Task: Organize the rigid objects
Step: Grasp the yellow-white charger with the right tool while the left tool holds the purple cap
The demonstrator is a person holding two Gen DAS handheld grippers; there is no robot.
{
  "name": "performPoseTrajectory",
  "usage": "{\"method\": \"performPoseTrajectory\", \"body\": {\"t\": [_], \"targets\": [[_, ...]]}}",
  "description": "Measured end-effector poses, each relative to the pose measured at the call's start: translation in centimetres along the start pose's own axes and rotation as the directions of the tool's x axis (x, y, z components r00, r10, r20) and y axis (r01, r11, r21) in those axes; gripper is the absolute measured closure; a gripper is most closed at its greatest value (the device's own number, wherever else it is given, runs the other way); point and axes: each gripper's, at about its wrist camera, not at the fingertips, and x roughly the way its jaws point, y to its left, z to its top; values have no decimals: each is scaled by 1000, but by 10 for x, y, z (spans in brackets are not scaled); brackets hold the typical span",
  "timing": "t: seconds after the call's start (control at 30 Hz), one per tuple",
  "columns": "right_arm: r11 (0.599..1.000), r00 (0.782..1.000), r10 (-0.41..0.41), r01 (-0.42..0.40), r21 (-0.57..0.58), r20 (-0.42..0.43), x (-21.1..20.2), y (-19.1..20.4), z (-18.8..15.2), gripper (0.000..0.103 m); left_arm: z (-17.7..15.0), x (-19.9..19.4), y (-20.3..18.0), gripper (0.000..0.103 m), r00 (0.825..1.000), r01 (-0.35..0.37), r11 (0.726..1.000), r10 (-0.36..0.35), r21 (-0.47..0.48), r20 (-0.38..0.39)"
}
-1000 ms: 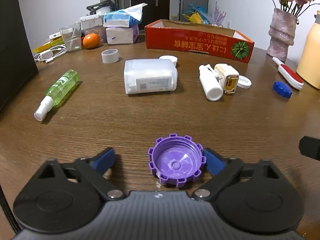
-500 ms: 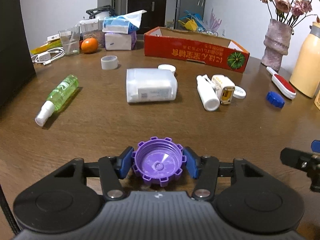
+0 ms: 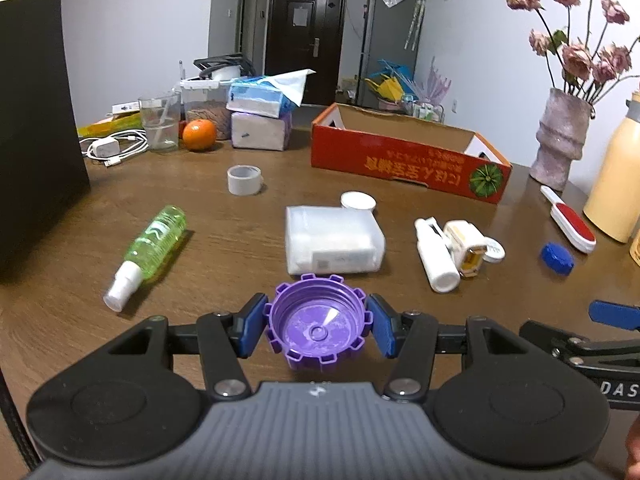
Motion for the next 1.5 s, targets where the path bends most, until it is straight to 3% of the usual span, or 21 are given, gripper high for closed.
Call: {"method": "performPoseTrajectory", "body": {"t": [0.17,0.3,0.5,0.73,1.03,1.23,1.5], "targets": [[999,992,9,-4,-43,125,12,10,7,4,6,5,10,48,1000,-12,1000,12,-14,6],[997,990,16,-5,-81,139,29,18,14,4,10,7,17,48,1000,-21,1000,22,-22,12],[997,994,-30,37,-63,104,64,24,22,13,13,14,25,48,999,-34,999,35,-33,8],[998,995,-68,67,13,76,97,11,35,35,14,19,30,48,999,-45,998,45,-42,3],[998,1000,-30,30,50,-7,125,1,41,72,17,21,28,48,999,-52,998,52,-48,1],[999,1000,-24,24,43,-1,121,2,39,72,20,20,25,48,999,-52,997,53,-48,3],[999,996,-6,3,39,85,97,-1,39,72,27,18,18,48,998,-51,998,52,-46,20]]}}
